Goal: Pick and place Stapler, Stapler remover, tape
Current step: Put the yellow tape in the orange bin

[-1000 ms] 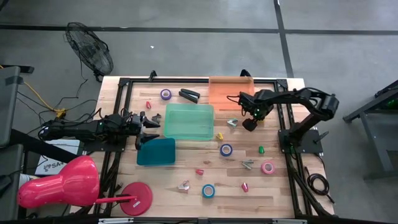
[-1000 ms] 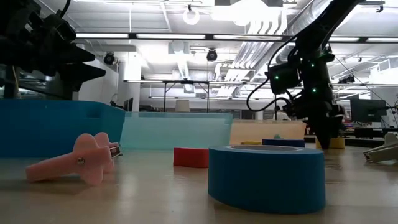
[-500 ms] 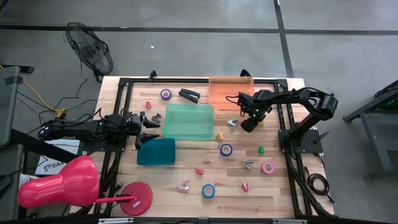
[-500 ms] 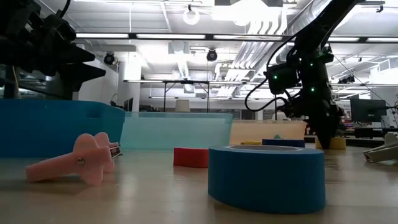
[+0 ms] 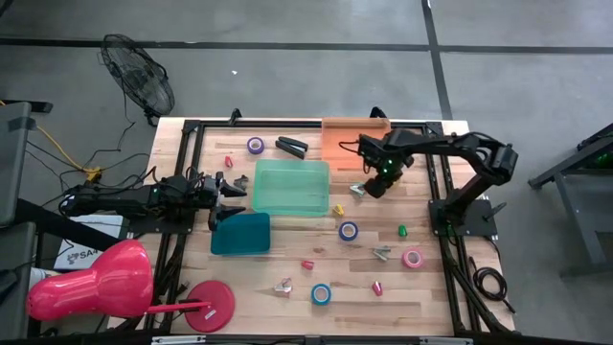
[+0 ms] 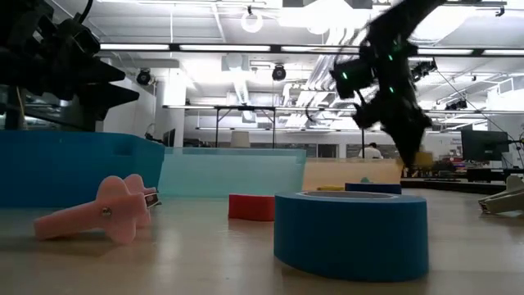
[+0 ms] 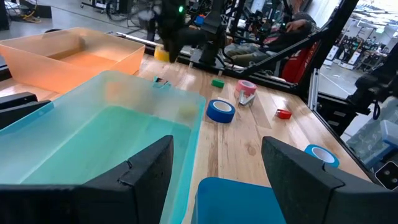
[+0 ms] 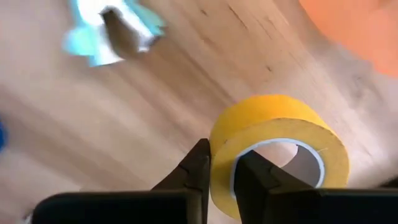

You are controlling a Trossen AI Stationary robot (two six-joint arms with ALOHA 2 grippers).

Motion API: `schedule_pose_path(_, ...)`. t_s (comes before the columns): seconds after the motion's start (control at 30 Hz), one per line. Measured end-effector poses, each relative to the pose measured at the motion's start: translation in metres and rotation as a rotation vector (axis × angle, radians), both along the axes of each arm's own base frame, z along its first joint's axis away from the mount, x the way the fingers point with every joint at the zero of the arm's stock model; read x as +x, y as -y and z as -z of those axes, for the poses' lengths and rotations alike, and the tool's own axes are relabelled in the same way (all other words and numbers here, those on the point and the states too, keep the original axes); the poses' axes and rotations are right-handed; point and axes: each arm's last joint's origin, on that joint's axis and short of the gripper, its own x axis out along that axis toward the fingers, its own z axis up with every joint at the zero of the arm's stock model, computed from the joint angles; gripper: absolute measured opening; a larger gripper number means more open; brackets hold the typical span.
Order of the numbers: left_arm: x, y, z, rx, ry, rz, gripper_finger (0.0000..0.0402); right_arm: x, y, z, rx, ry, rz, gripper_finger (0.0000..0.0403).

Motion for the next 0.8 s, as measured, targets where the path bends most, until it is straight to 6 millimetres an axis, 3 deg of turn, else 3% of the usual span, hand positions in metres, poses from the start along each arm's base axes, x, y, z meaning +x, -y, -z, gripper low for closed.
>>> schedule_pose_path(0.23,0.0,0.0,0.0,0.0,0.0,0.0,0.0239,0.026,0.022,-0.057,-0.212,0.138,-0.027,0.0038)
schedule_pose_path(0.37,0.0,0.0,0.0,0.0,0.0,0.0,0.0239,0.026,0.045,-0.073,-0.301,0.222,0.04,0.0039)
schedule_pose_path(0.53,0.0,0.0,0.0,0.0,0.0,0.0,0.0239,0.015,0.074,-0.069,-0.3,0.255,0.234,0.0043)
schedule_pose_path(0.8,0.0,0.0,0.0,0.0,0.0,0.0,0.0239,0.014,0.102,-0.039,-0.229,0.216,0.385,0.0044)
